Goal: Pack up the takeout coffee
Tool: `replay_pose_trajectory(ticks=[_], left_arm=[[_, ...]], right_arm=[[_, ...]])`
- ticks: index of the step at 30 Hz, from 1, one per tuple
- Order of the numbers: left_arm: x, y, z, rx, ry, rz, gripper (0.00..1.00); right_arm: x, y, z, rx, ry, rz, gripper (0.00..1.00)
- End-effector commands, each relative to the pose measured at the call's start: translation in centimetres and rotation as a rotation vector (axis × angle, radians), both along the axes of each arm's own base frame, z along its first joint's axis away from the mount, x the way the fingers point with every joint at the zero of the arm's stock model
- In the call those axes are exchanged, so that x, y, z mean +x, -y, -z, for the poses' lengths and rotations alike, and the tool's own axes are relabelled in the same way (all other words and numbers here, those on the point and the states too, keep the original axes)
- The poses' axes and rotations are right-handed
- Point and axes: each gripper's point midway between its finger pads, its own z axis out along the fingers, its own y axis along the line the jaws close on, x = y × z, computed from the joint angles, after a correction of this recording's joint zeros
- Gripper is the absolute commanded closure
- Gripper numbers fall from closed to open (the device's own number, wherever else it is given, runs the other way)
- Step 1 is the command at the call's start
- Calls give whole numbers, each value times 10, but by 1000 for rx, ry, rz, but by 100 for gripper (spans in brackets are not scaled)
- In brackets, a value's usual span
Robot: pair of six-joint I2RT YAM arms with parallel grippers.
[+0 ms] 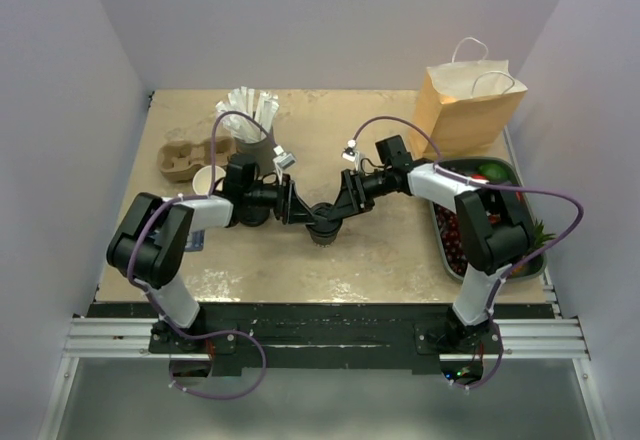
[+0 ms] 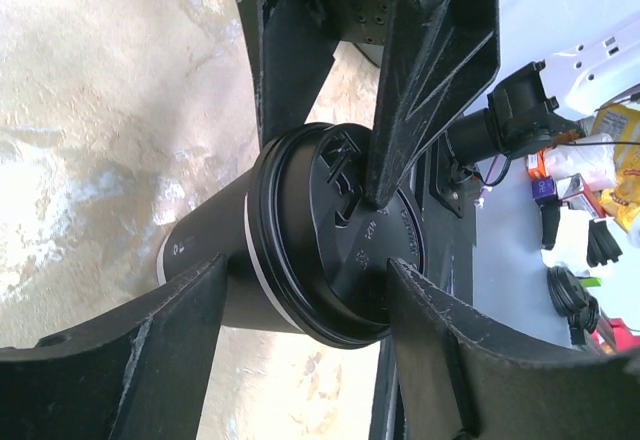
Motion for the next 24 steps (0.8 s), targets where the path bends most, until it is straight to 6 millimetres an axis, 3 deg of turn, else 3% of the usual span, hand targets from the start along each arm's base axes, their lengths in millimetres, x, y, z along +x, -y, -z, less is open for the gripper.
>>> replay_pose_trajectory(ticks=[1, 5, 7, 10, 13, 17, 20, 24], left_arm=[[12, -6, 45, 95, 17, -60, 33], [11, -4, 50, 79, 5, -53, 34], [12, -2, 43, 51, 24, -34, 34], [18, 5, 11, -18, 74, -9, 31], [25, 12, -30, -90, 113, -1, 2], [33, 14, -62, -113, 123, -41, 0], [32, 8, -66, -70, 126, -95, 0], [15, -10, -50, 60, 69, -146, 1]], right_arm=[[9, 5, 21, -76, 33, 11, 40], [11, 5, 22, -45, 24, -5, 40], [11, 4, 14, 8, 12, -16, 40], [10, -2, -7, 106, 35, -66, 38], [8, -6, -22, 171, 47, -106, 36], [8, -8, -34, 205, 71, -127, 34], [8, -8, -37, 205, 82, -133, 33], [9, -8, -36, 192, 83, -136, 28]])
